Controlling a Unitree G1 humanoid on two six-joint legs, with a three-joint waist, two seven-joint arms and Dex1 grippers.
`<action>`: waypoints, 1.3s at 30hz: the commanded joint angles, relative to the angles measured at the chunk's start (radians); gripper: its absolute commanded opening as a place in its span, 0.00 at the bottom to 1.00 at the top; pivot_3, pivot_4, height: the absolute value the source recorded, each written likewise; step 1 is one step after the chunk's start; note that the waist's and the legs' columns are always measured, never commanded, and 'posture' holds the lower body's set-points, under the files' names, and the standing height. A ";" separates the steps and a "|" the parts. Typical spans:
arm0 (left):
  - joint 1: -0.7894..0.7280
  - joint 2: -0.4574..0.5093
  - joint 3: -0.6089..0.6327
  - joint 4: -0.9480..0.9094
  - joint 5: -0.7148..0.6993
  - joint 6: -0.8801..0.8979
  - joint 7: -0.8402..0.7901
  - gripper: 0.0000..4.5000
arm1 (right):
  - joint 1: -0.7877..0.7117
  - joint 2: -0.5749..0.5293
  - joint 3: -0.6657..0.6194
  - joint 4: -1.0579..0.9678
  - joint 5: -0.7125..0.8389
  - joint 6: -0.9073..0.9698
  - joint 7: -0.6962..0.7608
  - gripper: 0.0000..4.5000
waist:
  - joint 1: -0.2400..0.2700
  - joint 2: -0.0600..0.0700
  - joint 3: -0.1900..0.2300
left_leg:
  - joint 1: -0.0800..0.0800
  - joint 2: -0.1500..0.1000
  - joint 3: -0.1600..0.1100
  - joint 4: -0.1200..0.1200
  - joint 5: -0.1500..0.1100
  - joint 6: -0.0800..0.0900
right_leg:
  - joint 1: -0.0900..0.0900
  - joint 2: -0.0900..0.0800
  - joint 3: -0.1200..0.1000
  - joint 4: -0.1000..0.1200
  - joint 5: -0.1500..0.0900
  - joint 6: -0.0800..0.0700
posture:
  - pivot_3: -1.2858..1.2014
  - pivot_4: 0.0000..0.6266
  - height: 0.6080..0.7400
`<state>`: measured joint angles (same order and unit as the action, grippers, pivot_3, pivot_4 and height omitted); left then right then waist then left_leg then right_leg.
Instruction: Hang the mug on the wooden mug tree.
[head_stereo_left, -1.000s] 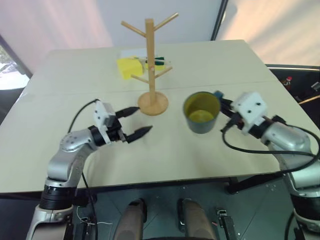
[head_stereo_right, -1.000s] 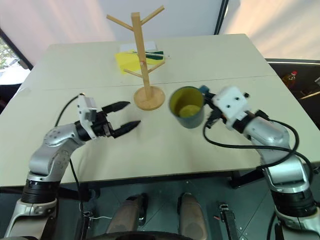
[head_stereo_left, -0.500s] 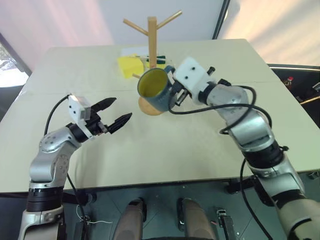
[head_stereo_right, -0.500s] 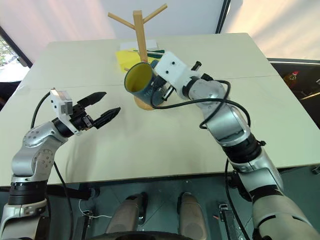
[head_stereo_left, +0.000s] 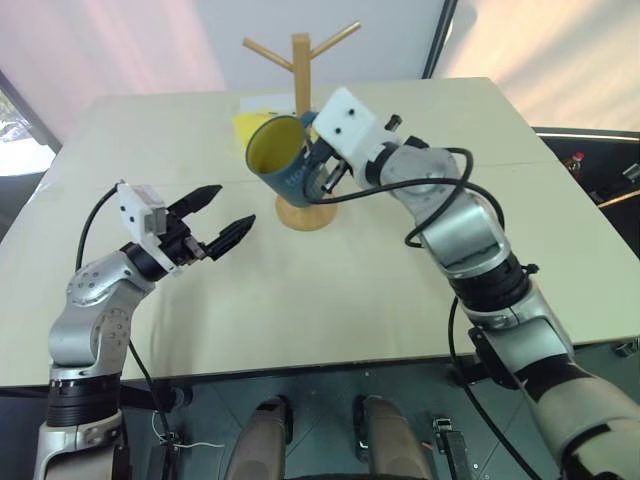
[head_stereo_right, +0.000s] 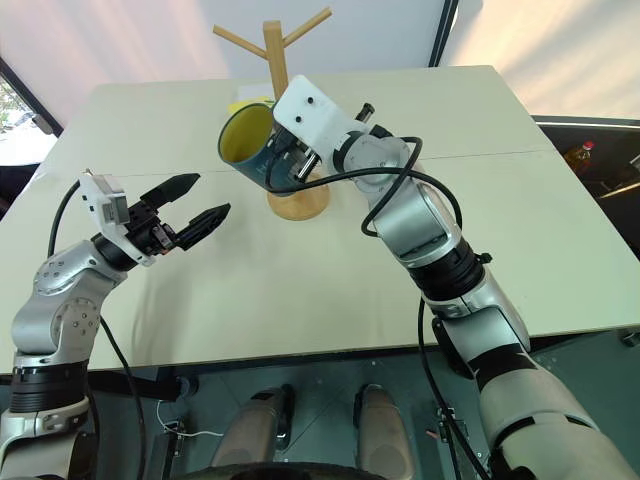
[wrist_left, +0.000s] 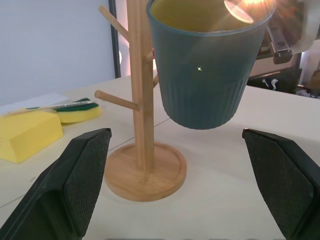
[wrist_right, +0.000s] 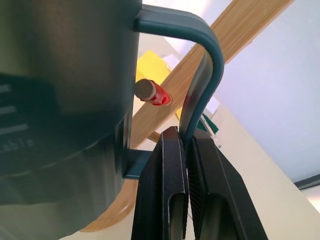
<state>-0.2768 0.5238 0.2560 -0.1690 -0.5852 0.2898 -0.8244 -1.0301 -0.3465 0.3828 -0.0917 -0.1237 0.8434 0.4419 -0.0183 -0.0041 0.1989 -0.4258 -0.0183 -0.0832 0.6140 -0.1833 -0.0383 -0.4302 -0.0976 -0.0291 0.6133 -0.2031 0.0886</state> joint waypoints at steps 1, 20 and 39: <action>-0.011 0.012 0.023 -0.031 -0.018 -0.014 0.003 1.00 | -0.041 0.028 -0.002 0.033 -0.024 -0.026 -0.008 0.01 | -0.001 0.000 0.000 | 0.000 0.000 0.000 0.000 0.000 0.000 | 0.000 0.000 0.000 0.000 0.000 0.000 | 0.52 0.24 1.00; -0.013 0.010 0.031 -0.058 -0.047 -0.009 0.019 1.00 | -0.057 0.101 -0.018 0.203 -0.073 -0.096 -0.020 0.01 | -0.001 0.000 0.000 | 0.000 0.000 0.000 -0.001 0.000 0.000 | 0.000 0.000 0.000 0.000 0.000 0.000 | 0.52 0.24 1.00; -0.017 0.014 0.028 -0.054 -0.055 -0.004 0.036 1.00 | 0.009 0.007 -0.136 -0.019 -0.024 -0.115 0.038 0.89 | 0.004 0.000 0.000 | 0.000 0.000 0.000 -0.001 0.000 0.000 | -0.001 0.000 0.000 0.000 -0.001 0.002 | 0.52 0.24 1.00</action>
<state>-0.2811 0.5291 0.2593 -0.1964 -0.6226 0.2930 -0.7936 -1.0287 -0.3258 0.2897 -0.0383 -0.1708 0.7484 0.4612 -0.0142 -0.0040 0.1990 -0.4262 -0.0181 -0.0833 0.6126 -0.1833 -0.0384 -0.4312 -0.0973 -0.0291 0.6132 -0.2052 0.0920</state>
